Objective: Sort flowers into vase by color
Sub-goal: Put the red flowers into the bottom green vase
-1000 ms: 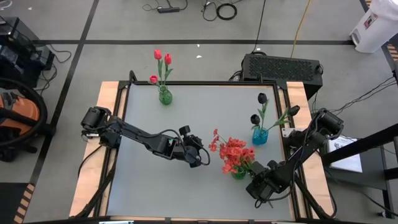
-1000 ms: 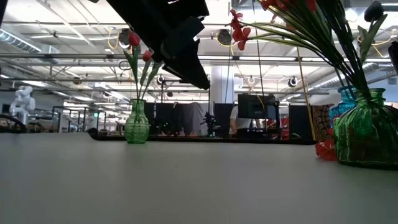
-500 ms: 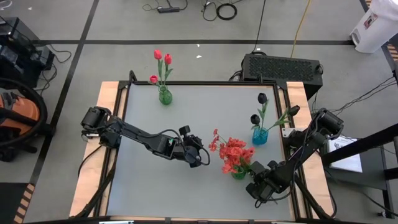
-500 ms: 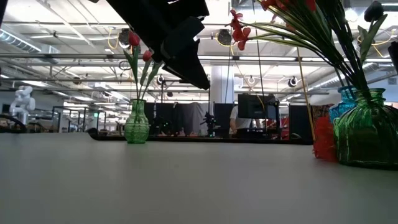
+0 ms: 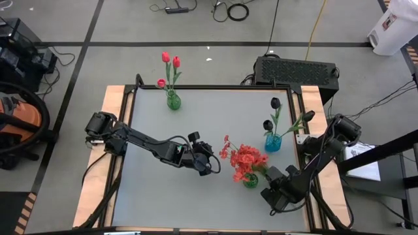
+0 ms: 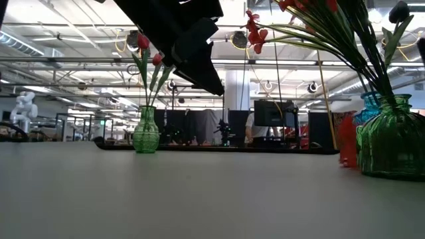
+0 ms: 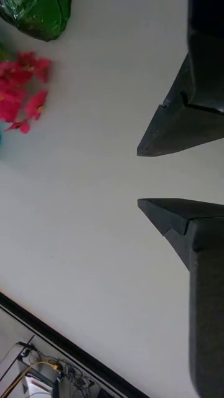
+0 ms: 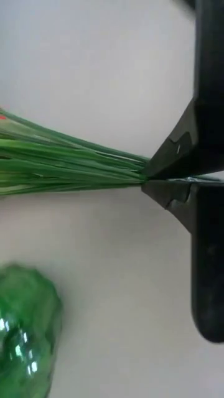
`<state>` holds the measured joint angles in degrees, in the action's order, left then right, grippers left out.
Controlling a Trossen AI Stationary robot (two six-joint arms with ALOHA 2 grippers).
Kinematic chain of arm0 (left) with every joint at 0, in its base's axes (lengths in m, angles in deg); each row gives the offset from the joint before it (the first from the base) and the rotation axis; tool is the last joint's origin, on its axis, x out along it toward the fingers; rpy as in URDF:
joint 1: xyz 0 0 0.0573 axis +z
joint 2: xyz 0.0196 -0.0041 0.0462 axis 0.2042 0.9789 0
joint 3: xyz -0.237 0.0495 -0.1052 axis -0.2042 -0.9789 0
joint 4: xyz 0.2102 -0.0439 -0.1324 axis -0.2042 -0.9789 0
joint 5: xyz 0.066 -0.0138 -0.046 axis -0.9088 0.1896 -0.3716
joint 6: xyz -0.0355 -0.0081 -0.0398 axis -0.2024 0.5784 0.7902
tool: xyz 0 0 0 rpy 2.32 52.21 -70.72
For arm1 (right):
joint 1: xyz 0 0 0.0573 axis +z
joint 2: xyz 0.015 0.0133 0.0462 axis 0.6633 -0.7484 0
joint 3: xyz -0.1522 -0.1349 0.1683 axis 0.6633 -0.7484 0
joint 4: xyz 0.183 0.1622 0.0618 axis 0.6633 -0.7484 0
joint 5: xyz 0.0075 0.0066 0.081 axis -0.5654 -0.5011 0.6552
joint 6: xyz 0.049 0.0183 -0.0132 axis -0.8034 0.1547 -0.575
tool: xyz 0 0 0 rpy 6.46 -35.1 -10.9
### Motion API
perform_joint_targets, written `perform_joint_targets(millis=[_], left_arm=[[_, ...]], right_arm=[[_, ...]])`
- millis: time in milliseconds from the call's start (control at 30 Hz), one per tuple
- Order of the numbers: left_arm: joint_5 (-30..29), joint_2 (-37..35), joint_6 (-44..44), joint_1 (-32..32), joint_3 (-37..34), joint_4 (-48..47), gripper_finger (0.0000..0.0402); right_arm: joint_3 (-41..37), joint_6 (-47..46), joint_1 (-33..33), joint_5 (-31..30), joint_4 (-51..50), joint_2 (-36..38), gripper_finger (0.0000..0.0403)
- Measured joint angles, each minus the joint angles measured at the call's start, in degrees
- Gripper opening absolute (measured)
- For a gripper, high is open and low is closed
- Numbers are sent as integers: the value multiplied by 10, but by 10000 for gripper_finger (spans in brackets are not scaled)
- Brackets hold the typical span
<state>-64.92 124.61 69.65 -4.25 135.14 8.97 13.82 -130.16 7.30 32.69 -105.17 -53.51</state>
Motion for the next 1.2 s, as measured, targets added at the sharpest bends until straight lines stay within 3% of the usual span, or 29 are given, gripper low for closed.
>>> perform_joint_targets(millis=[500, 867, 1000, 1200], left_arm=[[0, 0, 1, 0, 0, 0, 128], [0, 0, 1, 0, 0, 0, 128], [0, 0, 1, 0, 0, 0, 128], [0, 0, 3, 0, 0, 1, 128]], right_arm=[[158, -138, 96, -13, -276, 1, 0], [214, -240, 207, -83, -320, 1, 0], [214, -273, 245, -149, -323, 1, 0], [214, -296, 285, -313, -327, 1, 0]])
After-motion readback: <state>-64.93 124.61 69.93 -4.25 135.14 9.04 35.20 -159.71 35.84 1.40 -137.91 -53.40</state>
